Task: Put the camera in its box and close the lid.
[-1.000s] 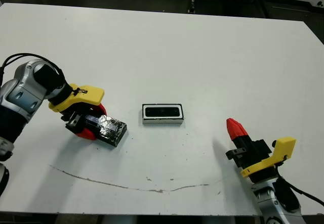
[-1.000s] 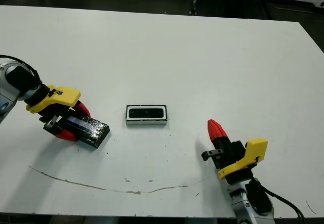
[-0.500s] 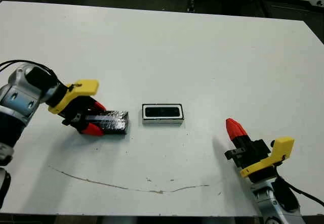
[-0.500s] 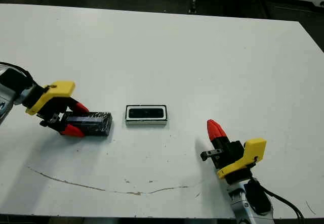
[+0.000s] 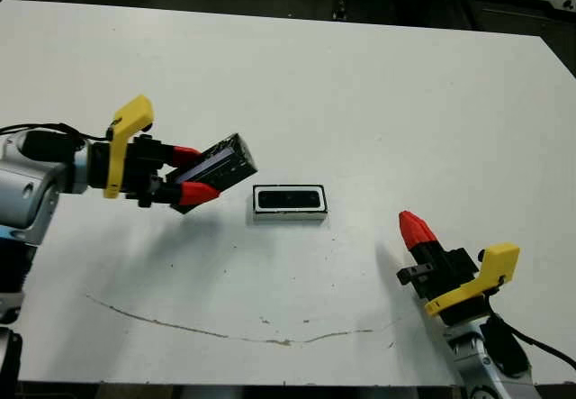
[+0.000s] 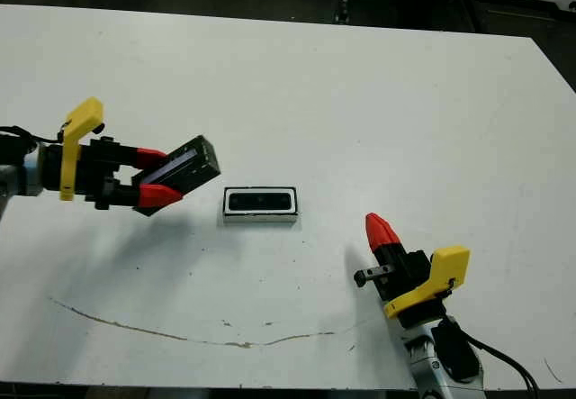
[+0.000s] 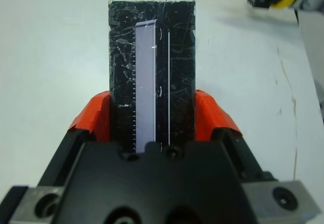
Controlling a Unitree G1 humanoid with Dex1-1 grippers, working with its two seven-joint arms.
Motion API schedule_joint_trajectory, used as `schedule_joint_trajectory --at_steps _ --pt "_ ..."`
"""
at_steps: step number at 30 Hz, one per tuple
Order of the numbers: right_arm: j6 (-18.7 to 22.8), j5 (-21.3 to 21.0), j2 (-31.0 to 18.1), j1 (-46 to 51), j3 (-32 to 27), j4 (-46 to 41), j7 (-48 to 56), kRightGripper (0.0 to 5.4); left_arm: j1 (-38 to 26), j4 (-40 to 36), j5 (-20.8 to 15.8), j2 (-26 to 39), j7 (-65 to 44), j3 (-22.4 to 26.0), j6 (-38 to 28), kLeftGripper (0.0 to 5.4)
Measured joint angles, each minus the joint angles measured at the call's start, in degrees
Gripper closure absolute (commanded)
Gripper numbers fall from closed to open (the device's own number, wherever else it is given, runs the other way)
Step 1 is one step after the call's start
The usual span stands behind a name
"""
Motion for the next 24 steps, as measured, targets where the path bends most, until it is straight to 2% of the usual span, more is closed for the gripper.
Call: schedule_joint_trajectory --at_steps 10,24 --pt "-0.25 0.57 0.24 0.44 0.23 0.00 -0.01 5.40 -0.13 0.65 1.08 -3.76 2.35 -4.48 -1.32 2.24" --pt "-0.23 0.39 0.45 0.78 0.53 0.02 -0.40 5.40 -4.03 11.84 4.78 -5.84 -0.75 -8.63 -7.08 2.24"
